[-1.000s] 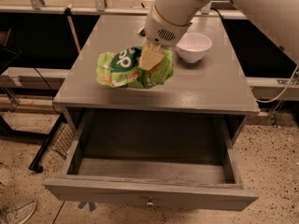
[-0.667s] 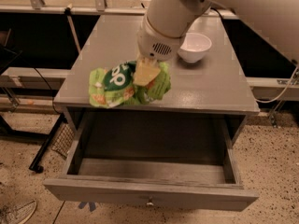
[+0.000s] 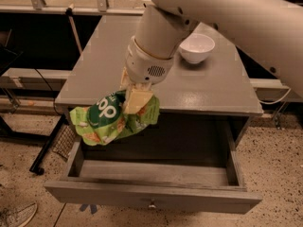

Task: Place green rice chip bag into top drawer

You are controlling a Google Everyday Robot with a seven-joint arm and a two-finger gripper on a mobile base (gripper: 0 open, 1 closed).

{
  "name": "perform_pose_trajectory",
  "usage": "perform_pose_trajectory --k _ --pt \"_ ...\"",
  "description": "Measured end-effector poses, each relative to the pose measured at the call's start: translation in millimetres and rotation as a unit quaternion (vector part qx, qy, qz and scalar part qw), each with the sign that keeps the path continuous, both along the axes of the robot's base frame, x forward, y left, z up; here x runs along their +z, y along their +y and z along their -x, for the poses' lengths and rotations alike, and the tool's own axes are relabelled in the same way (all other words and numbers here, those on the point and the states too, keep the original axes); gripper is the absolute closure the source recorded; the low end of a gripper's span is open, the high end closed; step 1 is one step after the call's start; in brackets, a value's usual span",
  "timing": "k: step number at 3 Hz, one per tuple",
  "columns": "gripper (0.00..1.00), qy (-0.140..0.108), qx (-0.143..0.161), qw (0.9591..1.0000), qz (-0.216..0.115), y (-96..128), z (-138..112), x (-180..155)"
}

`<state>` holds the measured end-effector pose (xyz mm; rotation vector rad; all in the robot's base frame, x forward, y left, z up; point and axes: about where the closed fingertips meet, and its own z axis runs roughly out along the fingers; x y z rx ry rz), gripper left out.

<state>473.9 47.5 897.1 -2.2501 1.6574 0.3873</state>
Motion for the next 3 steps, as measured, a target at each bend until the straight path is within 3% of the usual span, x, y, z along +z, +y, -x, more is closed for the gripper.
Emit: perform_pose_trajectory --k 1,3 --pt "1.00 0.032 0.072 0.9967 -0.016 15 21 -17" --pt "1.00 0.040 0.091 0.9947 -0.024 18 22 -27"
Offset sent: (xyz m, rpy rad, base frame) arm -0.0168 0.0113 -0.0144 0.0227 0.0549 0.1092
